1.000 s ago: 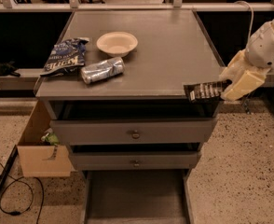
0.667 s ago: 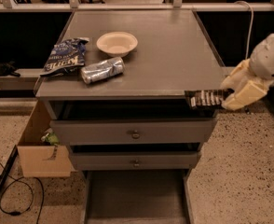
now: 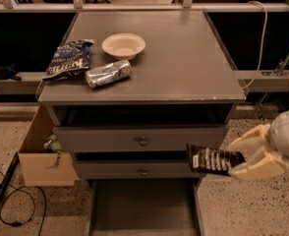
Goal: Place rxbar chocolate into bottom drawer
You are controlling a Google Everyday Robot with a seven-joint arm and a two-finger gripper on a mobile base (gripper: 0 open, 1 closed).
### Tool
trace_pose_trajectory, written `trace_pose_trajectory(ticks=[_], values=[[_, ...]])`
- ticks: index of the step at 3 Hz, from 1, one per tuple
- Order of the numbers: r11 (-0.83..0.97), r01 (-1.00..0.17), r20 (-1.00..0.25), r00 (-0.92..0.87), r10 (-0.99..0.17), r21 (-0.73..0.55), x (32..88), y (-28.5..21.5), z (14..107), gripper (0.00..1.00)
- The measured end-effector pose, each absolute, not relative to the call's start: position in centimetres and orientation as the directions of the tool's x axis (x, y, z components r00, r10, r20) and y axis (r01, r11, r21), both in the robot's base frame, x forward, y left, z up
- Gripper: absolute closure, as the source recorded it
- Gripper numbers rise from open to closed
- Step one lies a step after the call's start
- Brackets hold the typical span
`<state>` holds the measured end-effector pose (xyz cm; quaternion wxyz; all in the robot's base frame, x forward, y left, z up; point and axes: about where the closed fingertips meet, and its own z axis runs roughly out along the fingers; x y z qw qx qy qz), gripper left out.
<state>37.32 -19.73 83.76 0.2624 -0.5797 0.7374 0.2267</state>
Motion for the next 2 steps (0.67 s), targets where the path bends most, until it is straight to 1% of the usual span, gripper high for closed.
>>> trace_pose_trajectory(ticks=[1, 2], values=[[0.224, -0.972, -0.644, -0.216, -0.734, 0.071, 35.94, -19.58, 82.23, 1.0], [0.224, -0.972, -0.645, -0.212, -0.735, 0.065, 36.11, -19.57, 82.47, 1.0]])
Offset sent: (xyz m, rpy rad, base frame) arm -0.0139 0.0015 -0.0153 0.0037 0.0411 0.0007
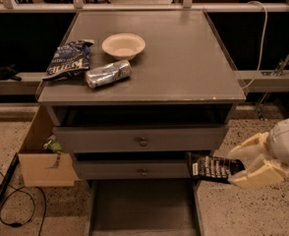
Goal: Place rxbar chocolate into bottom drawer
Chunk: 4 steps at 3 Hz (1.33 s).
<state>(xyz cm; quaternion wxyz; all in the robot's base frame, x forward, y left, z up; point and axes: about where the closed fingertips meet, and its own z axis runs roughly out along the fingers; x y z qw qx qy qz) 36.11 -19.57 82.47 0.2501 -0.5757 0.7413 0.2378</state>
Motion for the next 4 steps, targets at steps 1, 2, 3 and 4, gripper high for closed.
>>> trace_pose_trajectory(ticks=[1, 2, 3, 4], values=[[0.245, -0.968, -0.657, -0.223, -0.72, 0.06, 35.2, -18.5, 81.5, 1.0], [0.284, -0.956, -0.69, -0.255, -0.677, 0.074, 33.7, -16.7, 78.6, 1.0], [0.339, -0.936, -0.713, -0.299, -0.634, 0.092, 33.2, -15.7, 74.6, 1.0], [0.34, -0.935, -0.712, -0.304, -0.633, 0.097, 33.7, -15.6, 74.2, 1.0]])
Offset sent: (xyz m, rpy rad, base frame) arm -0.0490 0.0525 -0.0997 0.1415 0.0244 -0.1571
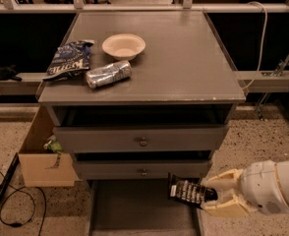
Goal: Place rxbar chocolate into bottom drawer
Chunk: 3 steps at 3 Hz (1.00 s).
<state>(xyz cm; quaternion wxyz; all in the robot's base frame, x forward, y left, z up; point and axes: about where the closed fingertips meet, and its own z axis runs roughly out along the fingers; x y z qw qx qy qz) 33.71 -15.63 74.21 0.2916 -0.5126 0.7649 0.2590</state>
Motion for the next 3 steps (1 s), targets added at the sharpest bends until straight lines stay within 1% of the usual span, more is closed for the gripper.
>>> trace_pose_trajectory(ticks=[1, 2, 3], values=[[0.344, -0.932, -0.707, -0.318, -0.632, 0.112, 34.9, -15.4, 73.2, 1.0], [0.36, -0.924, -0.702, -0.343, -0.624, 0.132, 41.0, -14.8, 67.1, 1.0], [0.36, -0.924, -0.702, -0.343, -0.624, 0.132, 41.0, -14.8, 67.1, 1.0]])
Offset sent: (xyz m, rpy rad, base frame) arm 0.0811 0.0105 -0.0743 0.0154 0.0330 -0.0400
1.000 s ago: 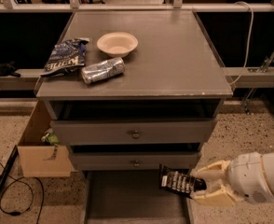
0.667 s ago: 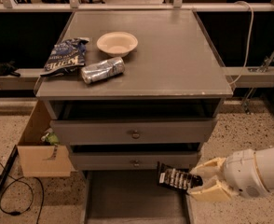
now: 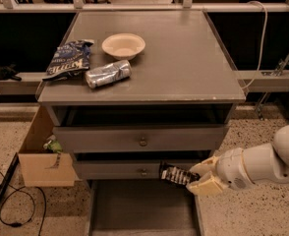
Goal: Place rxbar chocolate into bottom drawer
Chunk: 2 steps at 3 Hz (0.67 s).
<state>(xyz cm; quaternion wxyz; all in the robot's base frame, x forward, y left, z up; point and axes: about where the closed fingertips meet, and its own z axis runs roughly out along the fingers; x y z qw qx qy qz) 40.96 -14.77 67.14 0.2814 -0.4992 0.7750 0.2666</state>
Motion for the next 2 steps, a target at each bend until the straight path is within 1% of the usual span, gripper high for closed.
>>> trace_pose_trajectory(ticks=[1, 2], values=[[0.356, -0.924, -0.685, -0.351, -0.638, 0.141, 40.7, -14.1, 65.7, 1.0], [0.381, -0.909, -0.65, -0.393, -0.651, 0.169, 41.1, -14.0, 61.8, 1.0]])
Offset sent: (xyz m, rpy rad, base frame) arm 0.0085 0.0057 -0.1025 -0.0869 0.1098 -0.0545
